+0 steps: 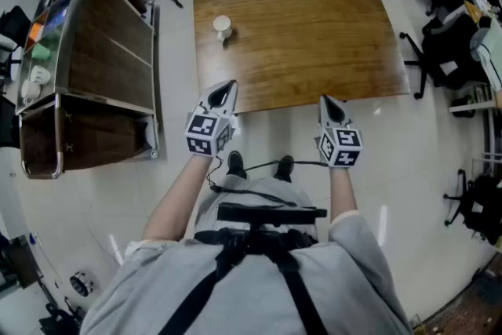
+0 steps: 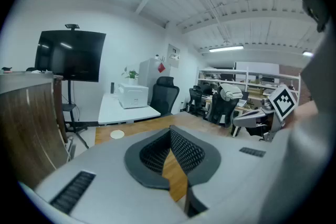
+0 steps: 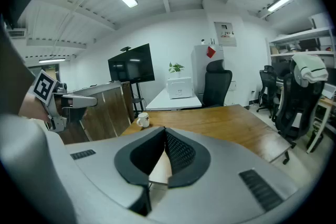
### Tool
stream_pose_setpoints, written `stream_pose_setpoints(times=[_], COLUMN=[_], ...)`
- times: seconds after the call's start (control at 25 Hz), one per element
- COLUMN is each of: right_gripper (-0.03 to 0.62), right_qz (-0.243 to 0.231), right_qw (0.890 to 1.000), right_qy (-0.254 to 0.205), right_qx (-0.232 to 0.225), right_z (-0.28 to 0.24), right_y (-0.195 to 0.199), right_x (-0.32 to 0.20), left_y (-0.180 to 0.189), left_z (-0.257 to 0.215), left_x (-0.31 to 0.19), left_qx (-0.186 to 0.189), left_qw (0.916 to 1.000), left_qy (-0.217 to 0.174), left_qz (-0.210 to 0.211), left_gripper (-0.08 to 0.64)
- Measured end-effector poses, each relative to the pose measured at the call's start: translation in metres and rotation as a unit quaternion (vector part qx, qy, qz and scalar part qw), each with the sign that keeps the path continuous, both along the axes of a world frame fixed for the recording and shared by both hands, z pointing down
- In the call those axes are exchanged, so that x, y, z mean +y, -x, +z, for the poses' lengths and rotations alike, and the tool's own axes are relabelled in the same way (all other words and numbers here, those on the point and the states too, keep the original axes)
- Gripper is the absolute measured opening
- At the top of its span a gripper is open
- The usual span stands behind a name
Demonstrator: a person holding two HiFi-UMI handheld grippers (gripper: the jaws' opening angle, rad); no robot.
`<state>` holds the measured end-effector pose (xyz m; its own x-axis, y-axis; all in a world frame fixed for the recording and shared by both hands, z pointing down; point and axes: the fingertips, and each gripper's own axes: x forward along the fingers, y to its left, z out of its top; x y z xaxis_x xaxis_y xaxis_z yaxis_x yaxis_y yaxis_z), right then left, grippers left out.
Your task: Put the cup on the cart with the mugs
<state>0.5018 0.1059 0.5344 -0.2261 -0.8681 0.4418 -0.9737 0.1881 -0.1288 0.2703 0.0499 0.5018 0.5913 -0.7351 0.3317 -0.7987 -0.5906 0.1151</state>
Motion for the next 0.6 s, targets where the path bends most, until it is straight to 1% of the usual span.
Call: stream_pose_setpoints(times=[0.16,0.28,0.6], right_gripper=[0.006,0.006,0.006], right_qz=[-0.011,-0.021,-0.041], right_qw=[1.0,1.0,0.999], right_qy=[-0.005,-0.004,-0.021], right_qx=[0.006,-0.001,0.001], right_z=[-0.001,-0.004,-0.009], right_y=[0.023,0.046,0.107], right_x=[-0.008,-0.014,-0.033], left_y=[0.029,0.051,0.105], left_z=[-0.007,-0.008,-0.012], left_x=[-0.006,-0.008,-0.017], left_qx=[-0.001,-0.001,-0.002], left_qw=[0.9997,0.9994,0.9993], left_qy=[-0.016,-0.017,-0.022], left_qz=[-0.021,-0.028,-0.032], left_gripper=[0.002,0.002,0.002])
